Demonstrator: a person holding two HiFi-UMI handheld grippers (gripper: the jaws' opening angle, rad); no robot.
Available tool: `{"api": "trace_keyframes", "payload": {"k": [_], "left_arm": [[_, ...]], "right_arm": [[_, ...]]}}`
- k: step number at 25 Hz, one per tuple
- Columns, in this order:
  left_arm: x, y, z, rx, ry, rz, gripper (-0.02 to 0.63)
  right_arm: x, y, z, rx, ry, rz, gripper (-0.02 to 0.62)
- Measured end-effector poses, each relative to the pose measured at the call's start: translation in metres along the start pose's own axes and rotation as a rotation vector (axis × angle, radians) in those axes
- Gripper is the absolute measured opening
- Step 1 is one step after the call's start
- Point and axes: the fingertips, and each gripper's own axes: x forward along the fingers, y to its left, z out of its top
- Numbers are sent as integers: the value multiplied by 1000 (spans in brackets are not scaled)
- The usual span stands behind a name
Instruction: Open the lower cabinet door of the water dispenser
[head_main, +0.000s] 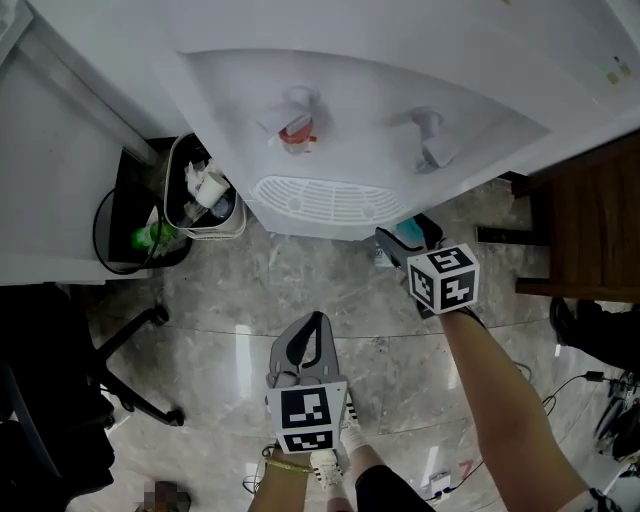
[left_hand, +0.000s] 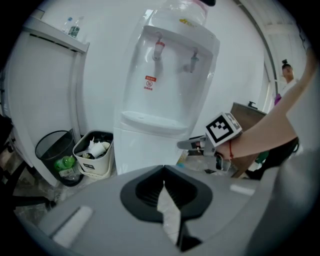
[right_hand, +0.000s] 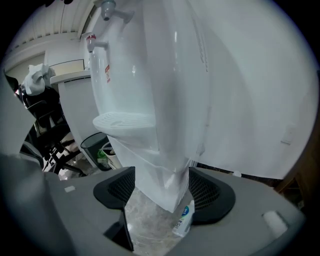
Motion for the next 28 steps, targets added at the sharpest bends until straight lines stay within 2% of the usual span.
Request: {"api": "trace_keyframes", "payload": {"k": [6, 13, 17, 21, 24, 28], "left_arm": [[-4, 9, -1, -12, 3, 5, 6], [-14, 4, -15, -34, 11, -13, 6], [-28, -4, -29, -54, 7, -37, 6], [-49, -4, -51, -29, 20, -33, 6], [-66, 8, -70, -40, 40, 0, 6], [-87, 32, -83, -76, 43, 68, 6]], "right_arm": [[3, 6, 1, 23, -13, -8, 333], [-21, 32, -25, 17, 0, -39, 287], [-48, 67, -49, 15, -1, -11, 221], [-68, 111, -69, 45, -4, 11, 173], [-78, 152, -79, 80, -8, 42, 143], [-84, 207, -87, 68, -2, 115, 129]]}}
